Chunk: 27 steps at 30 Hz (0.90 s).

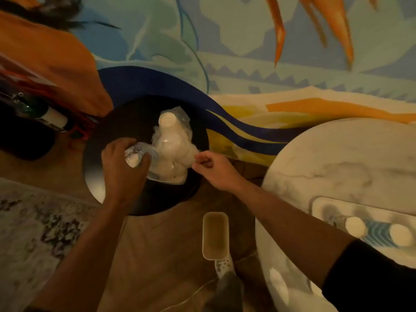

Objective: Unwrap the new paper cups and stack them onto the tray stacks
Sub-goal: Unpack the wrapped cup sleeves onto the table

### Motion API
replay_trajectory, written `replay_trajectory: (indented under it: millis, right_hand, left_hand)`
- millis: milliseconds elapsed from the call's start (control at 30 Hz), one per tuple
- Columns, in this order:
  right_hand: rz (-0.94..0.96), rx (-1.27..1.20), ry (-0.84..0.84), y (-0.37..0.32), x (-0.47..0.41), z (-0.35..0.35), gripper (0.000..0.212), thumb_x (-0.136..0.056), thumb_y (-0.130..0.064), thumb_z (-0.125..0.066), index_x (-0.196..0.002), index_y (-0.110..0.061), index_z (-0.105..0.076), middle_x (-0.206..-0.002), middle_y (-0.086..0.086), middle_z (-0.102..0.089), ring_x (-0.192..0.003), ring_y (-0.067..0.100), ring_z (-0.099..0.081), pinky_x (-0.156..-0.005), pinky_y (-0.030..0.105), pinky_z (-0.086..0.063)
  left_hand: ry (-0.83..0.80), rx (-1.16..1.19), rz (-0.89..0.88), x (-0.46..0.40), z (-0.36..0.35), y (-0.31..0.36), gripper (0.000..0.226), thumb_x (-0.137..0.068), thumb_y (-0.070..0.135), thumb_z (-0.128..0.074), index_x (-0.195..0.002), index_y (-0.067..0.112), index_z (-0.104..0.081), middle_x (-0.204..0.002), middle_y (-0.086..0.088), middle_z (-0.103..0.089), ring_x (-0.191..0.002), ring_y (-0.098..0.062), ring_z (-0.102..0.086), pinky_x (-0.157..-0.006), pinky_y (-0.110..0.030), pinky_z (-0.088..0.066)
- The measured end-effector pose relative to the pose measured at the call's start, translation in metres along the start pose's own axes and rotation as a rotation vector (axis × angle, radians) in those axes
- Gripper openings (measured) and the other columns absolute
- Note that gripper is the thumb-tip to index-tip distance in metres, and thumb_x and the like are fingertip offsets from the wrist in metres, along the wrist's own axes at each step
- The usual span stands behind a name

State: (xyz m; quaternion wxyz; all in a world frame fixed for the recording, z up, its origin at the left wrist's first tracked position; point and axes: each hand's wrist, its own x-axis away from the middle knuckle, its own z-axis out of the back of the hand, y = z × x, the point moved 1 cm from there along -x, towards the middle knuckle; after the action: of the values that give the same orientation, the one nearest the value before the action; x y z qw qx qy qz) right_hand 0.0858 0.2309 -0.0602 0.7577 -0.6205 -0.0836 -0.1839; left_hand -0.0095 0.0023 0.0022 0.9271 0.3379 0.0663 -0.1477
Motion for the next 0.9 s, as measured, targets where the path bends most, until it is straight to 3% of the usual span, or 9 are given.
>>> replay_trajectory:
  millis: [167,300,467,567,667,767,900]
  right_hand:
    - [0.052,0.039,0.044,-0.016,-0.016,-0.011,0.041,-0.094,-0.033,-0.070,-0.132,-0.019,-0.061,-0.123,-0.006,-0.064,-0.111,0.007,-0.062,-0.093,0.028,-0.055]
    - [0.061,0.057,0.022,-0.016,-0.017,-0.024,0.039,-0.093,-0.033,-0.072,-0.129,-0.020,-0.063,-0.117,-0.008,-0.065,-0.106,0.005,-0.062,-0.086,0.020,-0.055]
    - [0.061,0.118,-0.002,-0.001,-0.008,-0.043,0.049,-0.091,-0.036,-0.074,-0.135,-0.022,-0.059,-0.126,-0.008,-0.063,-0.114,0.005,-0.060,-0.089,0.016,-0.049]
    - [0.131,0.178,0.008,0.000,-0.005,-0.052,0.055,-0.090,-0.034,-0.075,-0.140,-0.023,-0.054,-0.130,-0.005,-0.060,-0.116,0.005,-0.056,-0.085,0.007,-0.043]
    - [0.167,0.184,-0.002,-0.007,-0.008,-0.062,0.057,-0.090,-0.031,-0.076,-0.141,-0.024,-0.052,-0.132,-0.003,-0.058,-0.116,0.005,-0.055,-0.085,0.003,-0.041]
    - [0.172,0.173,-0.001,-0.012,-0.013,-0.069,0.058,-0.089,-0.031,-0.076,-0.142,-0.024,-0.051,-0.133,-0.002,-0.057,-0.119,0.008,-0.054,-0.093,0.012,-0.044]
    - [0.164,0.171,0.010,-0.016,-0.015,-0.069,0.058,-0.088,-0.030,-0.078,-0.140,-0.024,-0.053,-0.133,-0.003,-0.058,-0.118,0.008,-0.055,-0.097,0.021,-0.047]
  left_hand:
    - [-0.072,-0.036,0.056,-0.006,-0.004,-0.024,0.055,-0.084,0.032,-0.079,-0.133,0.020,-0.054,-0.139,-0.004,-0.048,-0.127,-0.019,-0.045,-0.103,-0.030,-0.039]
    - [-0.117,0.099,0.185,-0.004,-0.011,-0.042,0.079,-0.082,0.034,-0.083,-0.147,0.021,-0.040,-0.146,-0.002,-0.042,-0.122,-0.009,-0.048,-0.102,-0.028,-0.044]
    - [-0.087,0.257,0.338,0.006,-0.019,-0.066,0.095,-0.079,0.038,-0.085,-0.153,0.021,-0.029,-0.150,-0.001,-0.043,-0.131,-0.012,-0.050,-0.108,-0.036,-0.047]
    - [-0.099,0.320,0.354,0.017,-0.023,-0.068,0.089,-0.082,0.034,-0.083,-0.152,0.022,-0.030,-0.144,0.004,-0.049,-0.124,-0.001,-0.054,-0.103,-0.027,-0.050]
    - [-0.111,0.334,0.342,0.018,-0.028,-0.066,0.074,-0.083,0.019,-0.083,-0.144,0.014,-0.041,-0.132,0.007,-0.055,-0.105,0.021,-0.055,-0.087,-0.004,-0.047]
    - [-0.136,0.395,0.344,0.008,-0.032,-0.067,0.071,-0.080,0.016,-0.084,-0.141,0.013,-0.046,-0.125,0.011,-0.060,-0.108,0.014,-0.059,-0.091,-0.010,-0.049]
    - [-0.214,0.395,0.318,-0.007,-0.032,-0.066,0.062,-0.080,0.013,-0.083,-0.135,0.013,-0.053,-0.112,0.021,-0.061,-0.099,0.020,-0.059,-0.082,-0.003,-0.048]
